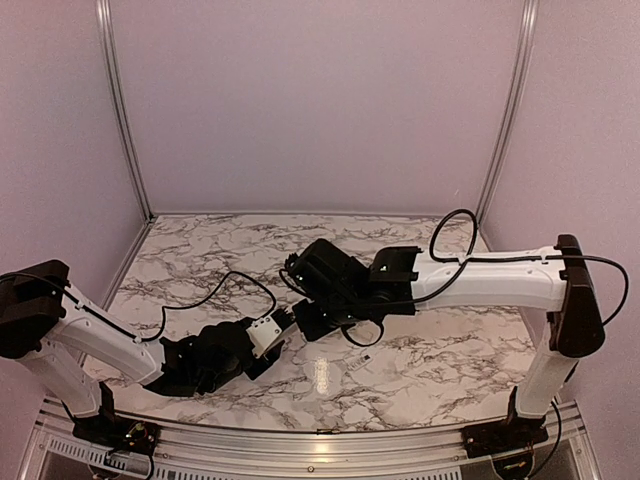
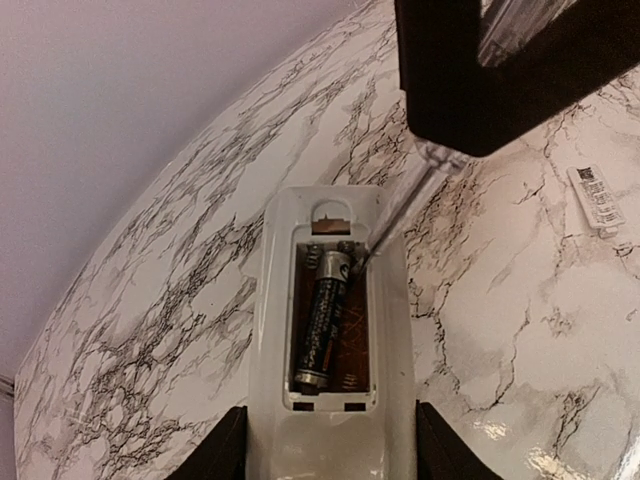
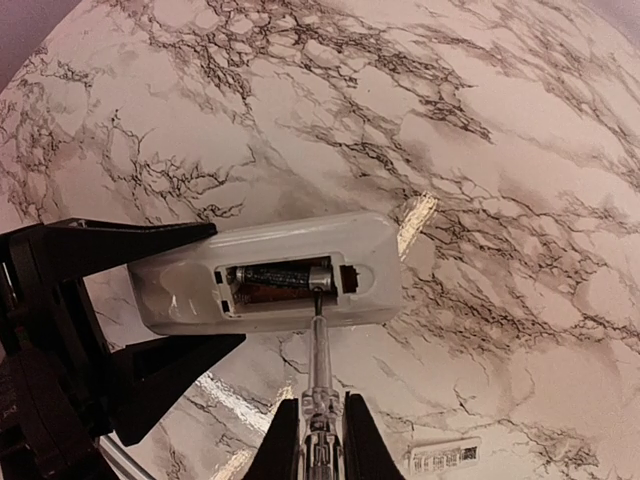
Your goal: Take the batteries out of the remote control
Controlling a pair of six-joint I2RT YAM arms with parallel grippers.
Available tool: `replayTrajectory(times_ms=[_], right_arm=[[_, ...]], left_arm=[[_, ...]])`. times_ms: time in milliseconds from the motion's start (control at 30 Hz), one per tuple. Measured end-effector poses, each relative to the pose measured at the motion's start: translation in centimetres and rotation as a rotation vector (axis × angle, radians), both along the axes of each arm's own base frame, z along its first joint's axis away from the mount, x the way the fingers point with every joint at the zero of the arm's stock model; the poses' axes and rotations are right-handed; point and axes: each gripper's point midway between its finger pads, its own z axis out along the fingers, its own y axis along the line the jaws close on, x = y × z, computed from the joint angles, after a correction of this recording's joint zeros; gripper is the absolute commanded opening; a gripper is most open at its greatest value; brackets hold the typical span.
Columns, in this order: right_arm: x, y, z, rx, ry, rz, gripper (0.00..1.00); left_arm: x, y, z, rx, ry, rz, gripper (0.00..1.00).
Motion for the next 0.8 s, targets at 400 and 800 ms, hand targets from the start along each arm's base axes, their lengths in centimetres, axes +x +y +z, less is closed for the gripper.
replayTrajectory(times_ms=[400, 800], right_arm=[[0.1, 0.0, 0.2, -0.039, -0.017, -0.004, 0.0], [-0.2, -0.6, -2.6, 0.032, -0.056, -0.029, 0.0]], left_arm=[[0.0, -0.1, 0.1, -0.004, -0.001, 0.0, 0.0], [-0.5, -0.1, -0.9, 0.015, 0.044, -0.028, 0.0]])
